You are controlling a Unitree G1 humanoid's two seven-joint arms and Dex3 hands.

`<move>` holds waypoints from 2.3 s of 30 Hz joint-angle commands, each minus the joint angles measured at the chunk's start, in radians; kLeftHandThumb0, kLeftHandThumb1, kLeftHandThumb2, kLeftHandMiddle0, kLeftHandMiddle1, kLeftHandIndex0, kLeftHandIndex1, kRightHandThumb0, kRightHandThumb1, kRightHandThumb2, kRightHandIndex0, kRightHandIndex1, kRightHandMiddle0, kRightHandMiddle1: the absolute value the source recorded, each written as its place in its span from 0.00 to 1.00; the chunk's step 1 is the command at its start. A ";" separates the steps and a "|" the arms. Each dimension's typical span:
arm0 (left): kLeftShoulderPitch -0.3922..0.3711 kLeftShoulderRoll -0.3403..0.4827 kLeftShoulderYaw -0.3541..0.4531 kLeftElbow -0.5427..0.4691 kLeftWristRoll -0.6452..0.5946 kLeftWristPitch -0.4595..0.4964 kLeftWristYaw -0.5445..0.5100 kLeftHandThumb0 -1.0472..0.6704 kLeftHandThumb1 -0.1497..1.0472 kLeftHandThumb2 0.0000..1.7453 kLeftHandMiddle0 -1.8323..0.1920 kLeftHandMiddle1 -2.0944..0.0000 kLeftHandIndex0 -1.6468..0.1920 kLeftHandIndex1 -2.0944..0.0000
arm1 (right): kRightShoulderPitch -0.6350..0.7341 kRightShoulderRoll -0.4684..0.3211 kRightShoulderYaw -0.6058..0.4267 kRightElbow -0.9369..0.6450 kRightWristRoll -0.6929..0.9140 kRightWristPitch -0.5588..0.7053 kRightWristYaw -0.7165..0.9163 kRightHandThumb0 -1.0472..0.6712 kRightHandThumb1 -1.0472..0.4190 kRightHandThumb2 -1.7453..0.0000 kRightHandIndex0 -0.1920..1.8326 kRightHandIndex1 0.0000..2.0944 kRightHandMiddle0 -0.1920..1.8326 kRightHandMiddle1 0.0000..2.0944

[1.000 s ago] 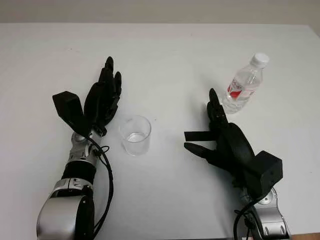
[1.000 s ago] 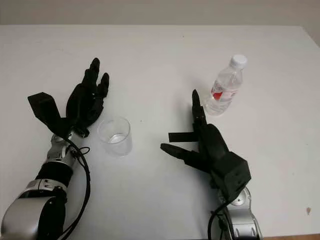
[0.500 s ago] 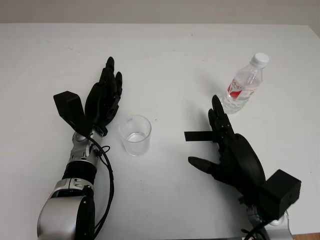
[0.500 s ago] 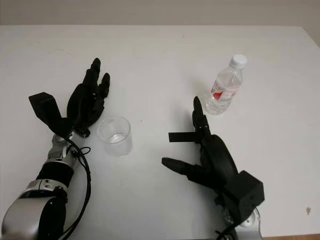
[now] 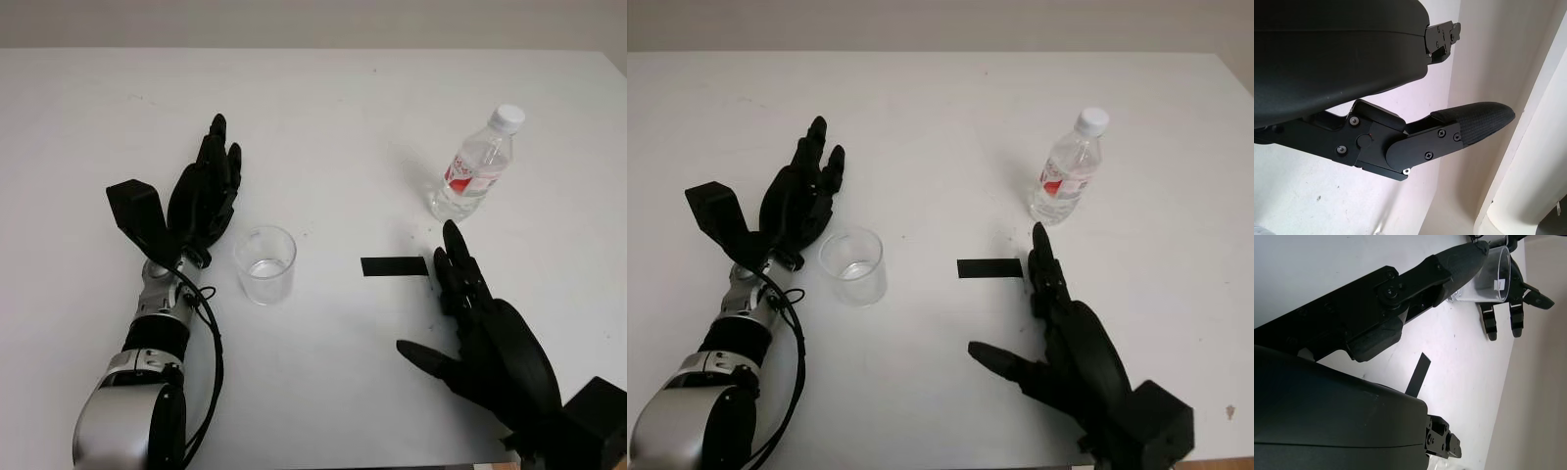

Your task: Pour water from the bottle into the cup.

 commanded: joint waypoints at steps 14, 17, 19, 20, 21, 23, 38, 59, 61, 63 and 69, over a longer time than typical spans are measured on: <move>-0.040 -0.001 0.002 0.062 0.001 -0.018 -0.025 0.11 1.00 0.43 1.00 1.00 1.00 1.00 | 0.161 0.027 -0.060 -0.095 0.008 -0.063 -0.042 0.09 0.08 0.97 0.00 0.00 0.00 0.00; -0.050 -0.001 0.000 0.081 0.006 -0.028 -0.026 0.12 1.00 0.45 1.00 1.00 1.00 1.00 | 0.142 0.030 -0.081 -0.083 -0.009 -0.059 -0.064 0.08 0.08 0.97 0.00 0.00 0.00 0.00; -0.058 0.002 -0.003 0.095 0.010 -0.035 -0.028 0.12 1.00 0.45 1.00 1.00 1.00 1.00 | 0.126 0.032 -0.095 -0.076 -0.031 -0.056 -0.086 0.06 0.07 0.97 0.00 0.00 0.00 0.00; -0.061 0.002 -0.003 0.101 0.011 -0.039 -0.031 0.12 1.00 0.45 1.00 1.00 1.00 1.00 | 0.117 0.032 -0.102 -0.071 -0.034 -0.055 -0.094 0.06 0.07 0.97 0.00 0.00 0.00 0.00; -0.064 0.003 -0.003 0.107 0.012 -0.042 -0.033 0.12 1.00 0.45 1.00 1.00 1.00 1.00 | 0.111 0.033 -0.106 -0.067 -0.035 -0.054 -0.099 0.05 0.06 0.97 0.00 0.00 0.00 0.00; -0.068 0.001 -0.001 0.114 0.012 -0.047 -0.033 0.12 1.00 0.45 1.00 1.00 1.00 1.00 | 0.094 0.035 -0.121 -0.052 -0.023 -0.048 -0.106 0.04 0.06 0.96 0.00 0.00 0.00 0.00; -0.095 0.014 0.008 0.149 0.011 -0.051 -0.055 0.11 1.00 0.44 1.00 1.00 1.00 1.00 | -0.055 0.083 -0.155 0.103 0.007 -0.049 -0.175 0.05 0.04 0.97 0.00 0.00 0.00 0.00; -0.077 0.014 0.007 0.140 0.011 -0.044 -0.051 0.11 1.00 0.45 1.00 1.00 1.00 1.00 | -0.384 -0.021 -0.189 0.305 -0.006 -0.018 -0.137 0.03 0.07 0.97 0.00 0.00 0.00 0.00; -0.078 0.012 0.007 0.142 0.011 -0.044 -0.050 0.11 1.00 0.45 1.00 1.00 1.00 1.00 | -0.404 -0.033 -0.195 0.310 -0.022 -0.005 -0.148 0.03 0.07 0.97 0.00 0.00 0.00 0.00; -0.079 0.011 0.006 0.144 0.012 -0.047 -0.051 0.11 1.00 0.45 1.00 1.00 1.00 1.00 | -0.431 -0.045 -0.199 0.337 -0.053 -0.007 -0.168 0.02 0.07 0.97 0.00 0.00 0.00 0.00; -0.081 0.009 0.004 0.145 0.017 -0.048 -0.040 0.10 1.00 0.45 1.00 1.00 1.00 1.00 | -0.520 -0.068 -0.228 0.469 -0.063 -0.036 -0.193 0.02 0.08 0.97 0.00 0.00 0.00 0.00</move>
